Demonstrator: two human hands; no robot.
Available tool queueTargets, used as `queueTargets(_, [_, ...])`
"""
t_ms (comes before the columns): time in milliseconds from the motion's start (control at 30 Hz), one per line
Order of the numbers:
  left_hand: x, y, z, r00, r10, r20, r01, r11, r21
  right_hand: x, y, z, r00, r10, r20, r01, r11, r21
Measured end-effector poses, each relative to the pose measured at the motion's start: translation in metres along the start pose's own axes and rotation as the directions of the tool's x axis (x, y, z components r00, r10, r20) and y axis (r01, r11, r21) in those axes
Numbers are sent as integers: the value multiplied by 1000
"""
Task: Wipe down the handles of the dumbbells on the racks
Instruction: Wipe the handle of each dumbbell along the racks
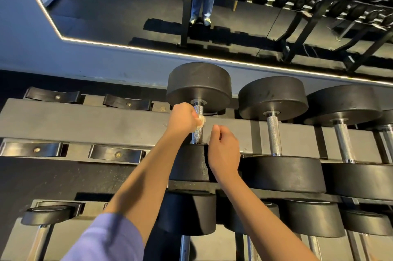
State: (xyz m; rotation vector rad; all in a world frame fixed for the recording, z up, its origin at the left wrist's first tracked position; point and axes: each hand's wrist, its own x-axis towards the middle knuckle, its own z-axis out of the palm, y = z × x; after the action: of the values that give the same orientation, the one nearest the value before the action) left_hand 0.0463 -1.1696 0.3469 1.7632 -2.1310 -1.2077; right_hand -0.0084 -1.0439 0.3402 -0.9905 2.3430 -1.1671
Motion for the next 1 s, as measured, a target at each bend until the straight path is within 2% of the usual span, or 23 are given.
queueTargets(67, [-8, -5, -1, 998, -22, 65, 19, 999, 46, 1, 0, 1, 1000, 11, -2, -11, 1000, -3])
queueTargets(167, [-16, -16, -2, 992, -39, 121, 37, 999, 19, 1, 4, 4, 999, -11, -46, 12, 1000, 21])
queueTargets(267, [-23, -23, -3, 992, 9, 129, -14, 999, 38, -1, 5, 3, 998, -46, -46, 47, 999, 18])
queueTargets(400, [-32, -26, -10, 994, 101, -37, -101, 995, 12, 0, -1, -3, 997, 22, 77, -11, 991, -135])
queueTargets(500, [-48, -29, -22, 971, 166, -169, -178, 982, -58, -9, 2, -9, 983, -89, 159, 129, 957, -260])
queueTargets(600, [-71, -37, -34, 935, 222, -277, -264, 956, -127, -24, 8, -11, 964, -227, 139, 255, 940, -227])
queueTargets(767, [-119, -55, -34, 899, 237, -368, -342, 904, -255, -58, 21, -17, 973, -142, 180, 176, 966, -190])
queueTargets(867, [-160, -72, -22, 892, 203, -405, -338, 892, -299, -96, 37, -24, 971, -167, 169, 195, 967, -163])
queueTargets(1000, [-206, -113, 18, 865, 206, -457, -356, 894, -270, -136, 69, -28, 961, -247, 126, 265, 952, -153])
